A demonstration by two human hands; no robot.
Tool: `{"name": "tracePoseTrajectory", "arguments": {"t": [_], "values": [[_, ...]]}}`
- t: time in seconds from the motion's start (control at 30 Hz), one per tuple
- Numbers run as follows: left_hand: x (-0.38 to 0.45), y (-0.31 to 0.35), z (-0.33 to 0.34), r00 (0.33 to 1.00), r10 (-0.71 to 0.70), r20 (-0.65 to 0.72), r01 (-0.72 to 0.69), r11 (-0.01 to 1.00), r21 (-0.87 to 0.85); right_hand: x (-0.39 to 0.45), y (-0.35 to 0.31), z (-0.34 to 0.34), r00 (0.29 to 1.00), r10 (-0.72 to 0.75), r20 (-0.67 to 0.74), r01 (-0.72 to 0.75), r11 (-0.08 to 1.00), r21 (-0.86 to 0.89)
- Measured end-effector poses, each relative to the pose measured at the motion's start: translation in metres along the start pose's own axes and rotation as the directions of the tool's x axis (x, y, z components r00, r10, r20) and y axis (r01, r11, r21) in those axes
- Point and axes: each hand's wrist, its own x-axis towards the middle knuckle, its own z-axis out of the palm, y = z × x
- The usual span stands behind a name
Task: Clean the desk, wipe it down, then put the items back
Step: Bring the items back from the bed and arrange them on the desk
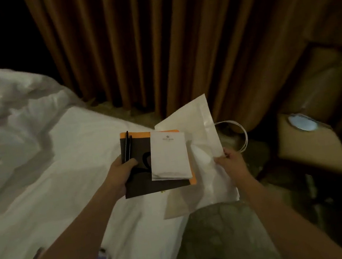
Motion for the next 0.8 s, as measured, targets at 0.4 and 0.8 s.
{"name": "tracePoseTrajectory", "arguments": {"t": [0.4, 0.8], "values": [[-0.026, -0.018, 0.332, 0.871, -0.041, 0.489, -0.080, 0.971, 0.224, -0.045, 0.083, -0.281, 0.868, 0.109, -0.485, 0.004, 0.974, 0.226], [-0.077, -0.071, 0.601, 0.703, -0.131, 0.699, -0.167, 0.925, 0.341, -0.083, 0.155, -0.504, 0.686, 0.195, -0.700, -0.030, 0.970, 0.241]]}}
